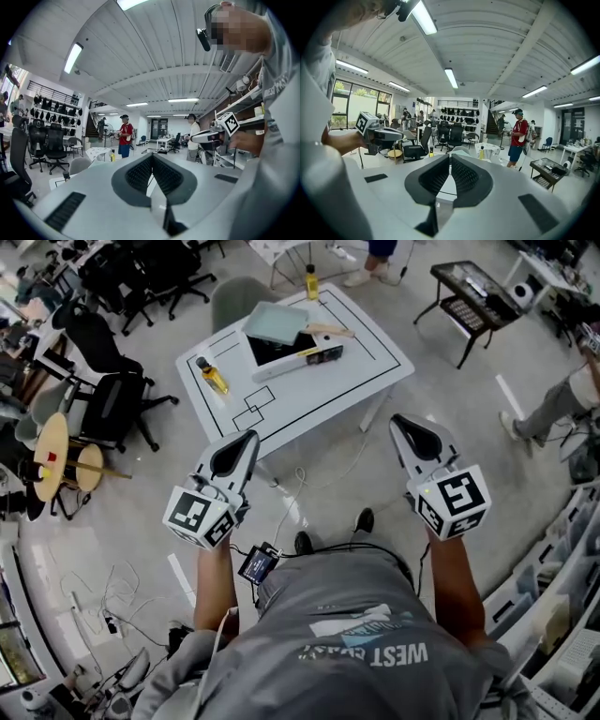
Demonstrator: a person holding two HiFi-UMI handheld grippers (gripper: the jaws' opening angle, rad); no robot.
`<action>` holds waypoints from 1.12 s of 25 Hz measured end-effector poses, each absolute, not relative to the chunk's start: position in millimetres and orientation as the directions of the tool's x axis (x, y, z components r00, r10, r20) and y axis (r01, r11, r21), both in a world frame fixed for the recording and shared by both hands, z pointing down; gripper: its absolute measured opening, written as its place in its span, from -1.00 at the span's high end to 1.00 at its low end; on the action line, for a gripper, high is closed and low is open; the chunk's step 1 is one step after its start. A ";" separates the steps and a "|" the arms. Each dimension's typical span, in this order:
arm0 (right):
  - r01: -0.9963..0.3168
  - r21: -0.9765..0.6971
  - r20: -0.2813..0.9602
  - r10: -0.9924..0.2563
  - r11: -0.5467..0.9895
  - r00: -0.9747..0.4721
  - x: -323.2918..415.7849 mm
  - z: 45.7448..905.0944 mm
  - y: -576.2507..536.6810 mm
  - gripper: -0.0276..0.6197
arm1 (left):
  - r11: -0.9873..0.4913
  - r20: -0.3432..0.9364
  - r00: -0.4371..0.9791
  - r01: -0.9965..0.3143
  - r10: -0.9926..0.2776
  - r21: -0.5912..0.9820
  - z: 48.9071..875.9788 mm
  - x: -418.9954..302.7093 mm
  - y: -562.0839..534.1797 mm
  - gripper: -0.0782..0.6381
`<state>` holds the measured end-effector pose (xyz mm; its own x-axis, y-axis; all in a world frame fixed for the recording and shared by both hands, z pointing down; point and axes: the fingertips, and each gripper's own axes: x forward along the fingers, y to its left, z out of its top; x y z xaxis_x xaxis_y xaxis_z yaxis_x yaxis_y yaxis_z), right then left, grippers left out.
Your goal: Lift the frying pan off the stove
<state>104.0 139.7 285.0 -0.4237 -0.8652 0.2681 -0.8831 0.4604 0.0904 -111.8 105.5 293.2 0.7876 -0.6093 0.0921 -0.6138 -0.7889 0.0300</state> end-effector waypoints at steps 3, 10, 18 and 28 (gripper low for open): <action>-0.863 0.087 0.267 -0.847 0.497 -0.460 116.9 284.6 122.5 0.83 | -0.762 0.095 0.761 -0.647 -0.642 0.029 291.9 -99.8 97.8 0.79; -0.803 0.075 0.271 -0.787 0.591 -0.554 147.9 292.1 80.8 0.83 | -0.690 0.101 0.688 -0.724 -0.718 0.029 293.3 -68.2 80.4 0.79; -0.730 0.056 0.268 -0.715 0.681 -0.646 171.8 307.1 44.7 0.82 | -0.599 0.118 0.597 -0.801 -0.794 0.022 304.4 -44.2 73.7 0.79; -0.674 0.015 0.260 -0.653 0.739 -0.711 192.2 317.2 22.0 0.82 | -0.524 0.161 0.519 -0.851 -0.839 0.011 300.9 -20.9 74.1 0.79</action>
<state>192.2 22.0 317.2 -0.7109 -0.6535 0.2601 -0.6737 0.7389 0.0152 -20.9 74.1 300.9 0.5191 -0.8394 0.1611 -0.8514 -0.5244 0.0113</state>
